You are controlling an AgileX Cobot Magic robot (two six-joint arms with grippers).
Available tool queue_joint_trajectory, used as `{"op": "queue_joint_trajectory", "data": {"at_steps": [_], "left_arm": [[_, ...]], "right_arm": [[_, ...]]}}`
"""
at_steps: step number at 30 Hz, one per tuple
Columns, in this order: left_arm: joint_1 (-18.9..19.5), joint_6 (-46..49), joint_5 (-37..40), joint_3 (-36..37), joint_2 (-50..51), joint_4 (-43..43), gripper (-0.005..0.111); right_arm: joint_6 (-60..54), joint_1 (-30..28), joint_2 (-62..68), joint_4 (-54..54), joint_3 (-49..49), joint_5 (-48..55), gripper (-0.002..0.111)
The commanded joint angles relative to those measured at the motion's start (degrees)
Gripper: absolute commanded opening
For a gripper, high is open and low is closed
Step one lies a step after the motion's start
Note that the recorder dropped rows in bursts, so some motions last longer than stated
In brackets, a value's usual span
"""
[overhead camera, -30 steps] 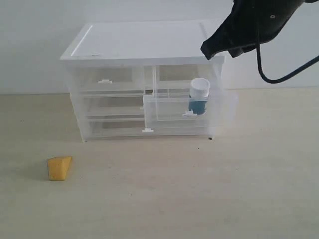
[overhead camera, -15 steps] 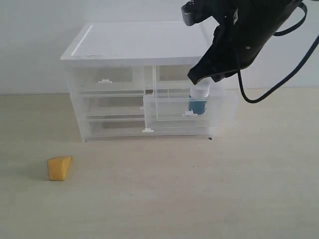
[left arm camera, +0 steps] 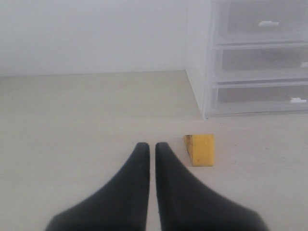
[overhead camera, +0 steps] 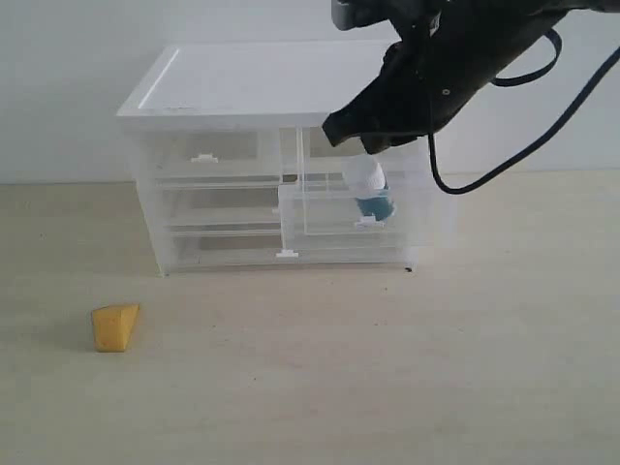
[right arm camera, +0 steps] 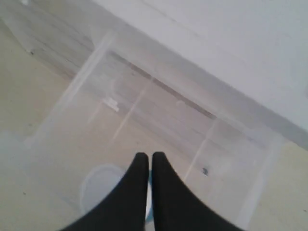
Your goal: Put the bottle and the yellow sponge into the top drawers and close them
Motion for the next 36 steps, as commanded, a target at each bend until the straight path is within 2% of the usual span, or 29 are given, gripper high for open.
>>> {"op": "queue_joint_trajectory", "data": {"at_steps": [1, 5, 7, 10, 14, 22, 30, 36], "left_arm": [[0.07, 0.00, -0.38, 0.20, -0.21, 0.09, 0.004], [0.07, 0.00, -0.38, 0.20, -0.21, 0.09, 0.004], [0.07, 0.00, -0.38, 0.20, -0.21, 0.09, 0.004], [0.07, 0.00, -0.38, 0.20, -0.21, 0.09, 0.004], [0.07, 0.00, -0.24, 0.20, -0.21, 0.09, 0.004], [0.07, 0.00, -0.24, 0.20, -0.21, 0.09, 0.004], [0.07, 0.00, -0.37, 0.20, -0.21, 0.09, 0.004], [0.07, 0.00, -0.37, 0.20, -0.21, 0.09, 0.004]], "right_arm": [[-3.34, -0.50, -0.21, 8.34, 0.23, -5.54, 0.001], [-7.53, -0.50, -0.39, 12.73, 0.23, -7.90, 0.001], [-8.68, -0.58, -1.82, 6.68, 0.23, -4.21, 0.001], [-3.07, -0.58, -3.55, -7.07, 0.23, 4.28, 0.001], [1.31, -0.58, -3.53, -14.92, 0.23, 8.09, 0.001], [1.60, -0.58, -3.18, -12.88, 0.23, 11.72, 0.001], [1.60, -0.58, 0.36, -10.38, 0.23, 9.12, 0.001], [-1.03, -0.58, 0.36, -3.82, 0.23, 5.07, 0.001]]}}
